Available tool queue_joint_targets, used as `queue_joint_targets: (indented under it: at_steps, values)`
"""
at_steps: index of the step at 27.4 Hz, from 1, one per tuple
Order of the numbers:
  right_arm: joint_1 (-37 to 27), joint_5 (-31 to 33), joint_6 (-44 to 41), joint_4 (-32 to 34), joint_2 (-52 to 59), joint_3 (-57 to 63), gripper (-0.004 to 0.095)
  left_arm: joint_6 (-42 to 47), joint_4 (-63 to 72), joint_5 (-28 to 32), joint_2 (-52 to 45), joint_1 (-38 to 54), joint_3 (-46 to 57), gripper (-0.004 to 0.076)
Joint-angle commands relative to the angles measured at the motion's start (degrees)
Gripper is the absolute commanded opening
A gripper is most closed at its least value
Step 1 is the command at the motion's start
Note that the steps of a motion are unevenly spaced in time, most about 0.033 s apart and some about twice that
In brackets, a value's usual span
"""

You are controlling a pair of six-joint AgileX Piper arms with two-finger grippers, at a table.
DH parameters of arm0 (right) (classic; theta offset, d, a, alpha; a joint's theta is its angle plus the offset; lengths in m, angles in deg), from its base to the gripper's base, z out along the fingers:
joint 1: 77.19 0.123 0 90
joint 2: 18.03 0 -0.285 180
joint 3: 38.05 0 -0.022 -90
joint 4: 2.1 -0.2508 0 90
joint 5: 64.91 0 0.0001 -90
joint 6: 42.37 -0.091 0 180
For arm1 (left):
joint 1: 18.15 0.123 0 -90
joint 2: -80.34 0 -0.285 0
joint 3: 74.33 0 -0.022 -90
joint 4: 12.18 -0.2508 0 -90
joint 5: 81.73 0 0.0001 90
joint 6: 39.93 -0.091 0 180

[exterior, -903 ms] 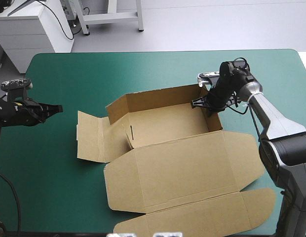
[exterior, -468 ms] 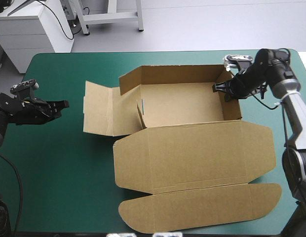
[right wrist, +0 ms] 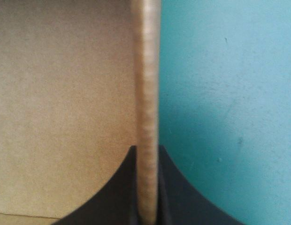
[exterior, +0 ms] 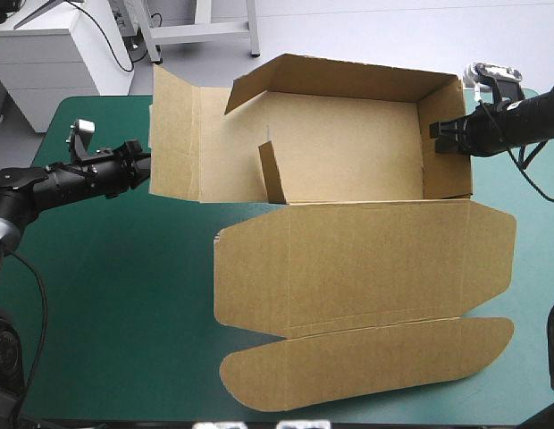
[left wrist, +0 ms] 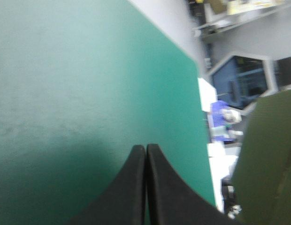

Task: Fold the box

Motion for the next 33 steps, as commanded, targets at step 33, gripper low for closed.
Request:
queue_joint_targets:
  at_steps: [33]
  values:
    - [11.82,-8.97,-0.28,-3.1,-1.36,-1.19,-0.0018,-2.97,-5.42,-6.39,-17.54,-6.77,-1.44,-0.0008]
